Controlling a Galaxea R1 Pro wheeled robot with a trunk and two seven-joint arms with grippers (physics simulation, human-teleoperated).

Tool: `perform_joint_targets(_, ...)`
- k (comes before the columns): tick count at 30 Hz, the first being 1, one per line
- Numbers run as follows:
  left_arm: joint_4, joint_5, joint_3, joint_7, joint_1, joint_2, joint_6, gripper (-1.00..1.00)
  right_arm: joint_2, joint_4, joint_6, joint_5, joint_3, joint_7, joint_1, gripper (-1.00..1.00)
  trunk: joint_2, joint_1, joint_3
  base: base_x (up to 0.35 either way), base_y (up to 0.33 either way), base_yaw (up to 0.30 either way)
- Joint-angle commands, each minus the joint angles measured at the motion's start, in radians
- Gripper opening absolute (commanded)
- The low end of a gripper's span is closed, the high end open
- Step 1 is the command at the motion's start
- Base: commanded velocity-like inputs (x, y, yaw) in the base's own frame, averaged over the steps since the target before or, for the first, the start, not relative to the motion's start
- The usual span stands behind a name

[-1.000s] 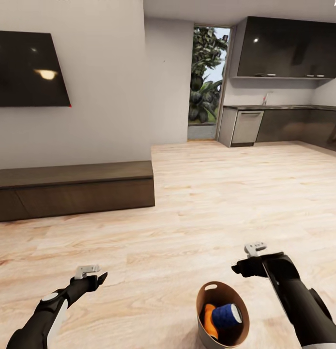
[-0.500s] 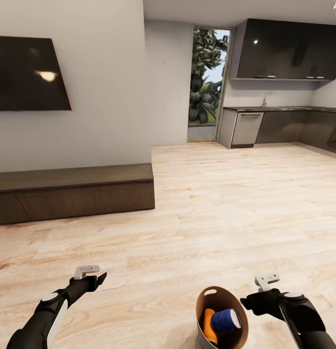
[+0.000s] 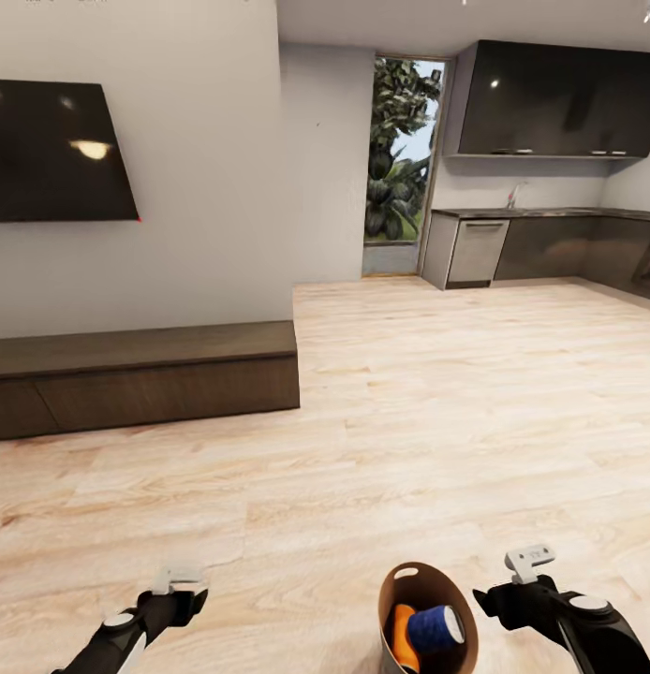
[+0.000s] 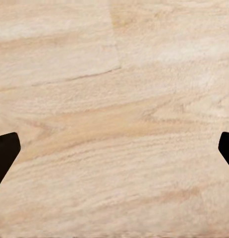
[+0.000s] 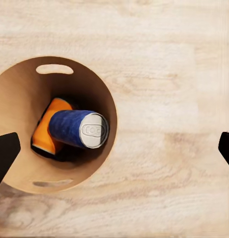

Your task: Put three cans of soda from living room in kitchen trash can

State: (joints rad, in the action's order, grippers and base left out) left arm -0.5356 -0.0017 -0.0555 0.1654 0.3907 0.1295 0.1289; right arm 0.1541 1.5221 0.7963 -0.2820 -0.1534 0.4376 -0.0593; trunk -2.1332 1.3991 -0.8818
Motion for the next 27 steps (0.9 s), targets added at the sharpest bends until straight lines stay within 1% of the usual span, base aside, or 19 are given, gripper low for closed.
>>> perform_joint_targets(1,0.022,0.0,0.004,-0.006,0.0,0.0,-0.019,1.0,0.0,-0.001,-0.002,0.001,-0.003,0.001,0.002,1.0,0.007,-0.004,0.003,0.0,0.0,0.0)
perform_joint_targets(5,0.118,-0.002,0.012,-0.019,-0.001,0.003,-0.109,1.0,0.001,-0.006,-0.029,0.001,-0.01,0.001,0.024,1.0,0.035,-0.019,0.016,0.0,0.0,0.0)
perform_joint_targets(7,0.247,-0.001,0.015,-0.024,-0.002,0.007,-0.228,1.0,0.001,-0.02,-0.114,0.001,-0.014,-0.002,0.064,1.0,0.049,-0.027,0.022,0.0,0.0,0.0)
perform_joint_targets(10,0.337,0.0,0.016,-0.027,-0.006,0.01,-0.31,1.0,0.001,-0.054,-0.184,0.001,-0.016,-0.008,0.089,1.0,0.07,-0.038,0.032,0.0,0.0,0.0)
perform_joint_targets(12,0.376,0.001,0.016,-0.028,-0.018,0.011,-0.35,1.0,0.002,-0.089,-0.222,0.001,-0.017,-0.012,0.099,1.0,0.084,-0.046,0.038,0.0,0.0,0.0)
perform_joint_targets(15,0.409,0.003,0.017,-0.03,-0.048,0.012,-0.387,1.0,0.005,-0.153,-0.269,0.001,-0.025,-0.014,0.108,1.0,0.105,-0.058,0.047,0.0,0.0,0.0)
perform_joint_targets(18,0.425,0.004,0.017,-0.031,-0.082,0.012,-0.408,1.0,0.006,-0.227,-0.329,0.0,-0.056,-0.015,0.113,1.0,0.126,-0.069,0.057,0.0,0.0,0.0)
perform_joint_targets(22,0.437,0.004,0.017,-0.032,-0.12,0.012,-0.438,1.0,0.007,-0.334,-0.438,-0.002,-0.104,-0.016,0.116,1.0,0.154,-0.084,0.069,0.0,0.0,0.0)
perform_joint_targets(25,0.443,0.003,0.017,-0.045,-0.148,0.011,-0.454,1.0,0.009,-0.412,-0.507,-0.002,-0.125,-0.016,0.117,1.0,0.175,-0.096,0.079,0.0,0.0,0.0)
perform_joint_targets(27,0.445,0.002,0.017,-0.068,-0.171,0.009,-0.46,1.0,0.011,-0.461,-0.541,-0.003,-0.133,-0.017,0.117,1.0,0.189,-0.104,0.085,0.0,0.0,0.0)
